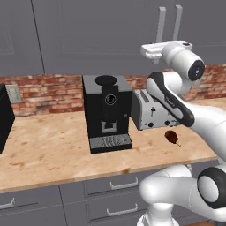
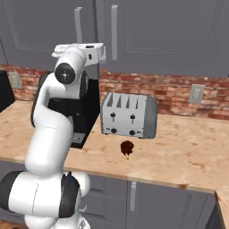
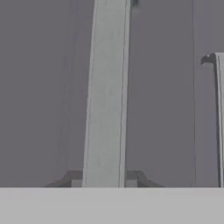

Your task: Retrieve the tupperware from the cabinet, then place the raw meat into the tupperware to avoid contamination.

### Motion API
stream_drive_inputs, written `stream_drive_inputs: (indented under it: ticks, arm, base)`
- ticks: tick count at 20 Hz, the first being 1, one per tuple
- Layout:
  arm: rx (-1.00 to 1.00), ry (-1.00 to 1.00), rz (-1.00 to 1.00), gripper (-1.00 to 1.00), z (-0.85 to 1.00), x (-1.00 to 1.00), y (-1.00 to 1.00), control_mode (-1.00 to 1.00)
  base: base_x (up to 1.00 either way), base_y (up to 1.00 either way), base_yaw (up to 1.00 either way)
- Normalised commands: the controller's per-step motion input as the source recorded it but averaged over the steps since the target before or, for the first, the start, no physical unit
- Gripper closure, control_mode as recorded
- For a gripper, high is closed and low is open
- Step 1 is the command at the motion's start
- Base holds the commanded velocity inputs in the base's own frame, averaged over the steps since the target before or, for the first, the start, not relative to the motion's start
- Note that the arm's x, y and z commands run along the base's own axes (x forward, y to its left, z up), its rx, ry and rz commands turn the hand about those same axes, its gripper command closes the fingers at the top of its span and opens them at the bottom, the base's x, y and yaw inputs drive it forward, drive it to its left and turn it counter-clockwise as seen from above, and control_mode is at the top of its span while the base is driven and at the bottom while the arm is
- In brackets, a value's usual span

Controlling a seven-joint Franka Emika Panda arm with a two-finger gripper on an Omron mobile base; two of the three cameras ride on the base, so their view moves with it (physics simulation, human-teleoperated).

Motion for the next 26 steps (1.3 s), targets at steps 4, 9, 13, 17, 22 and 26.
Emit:
stream_drive_inputs:
  ticks: [4,9,13,17,22,26]
  arm:
    - [-0.04,0.14,0.0,1.0,0.0,-0.58,0.05,-1.0]
    - [-0.04,0.15,0.0,1.0,-0.03,-0.52,0.15,-1.0]
    - [-0.04,0.12,0.0,1.0,-0.05,-0.46,0.23,-1.0]
    - [-0.03,0.1,0.0,1.0,-0.08,-0.37,0.29,-1.0]
    - [-0.03,0.07,0.0,-1.0,-0.12,-0.31,0.32,-1.0]
    - [-0.02,0.04,0.0,-1.0,-0.05,-0.15,0.24,-1.0]
  base:
    - [0.0,0.0,0.0]
    - [0.0,0.0,0.0]
    - [0.0,0.0,0.0]
    - [0.0,0.0,0.0]
    - [0.0,0.0,0.0]
    - [0.0,0.0,0.0]
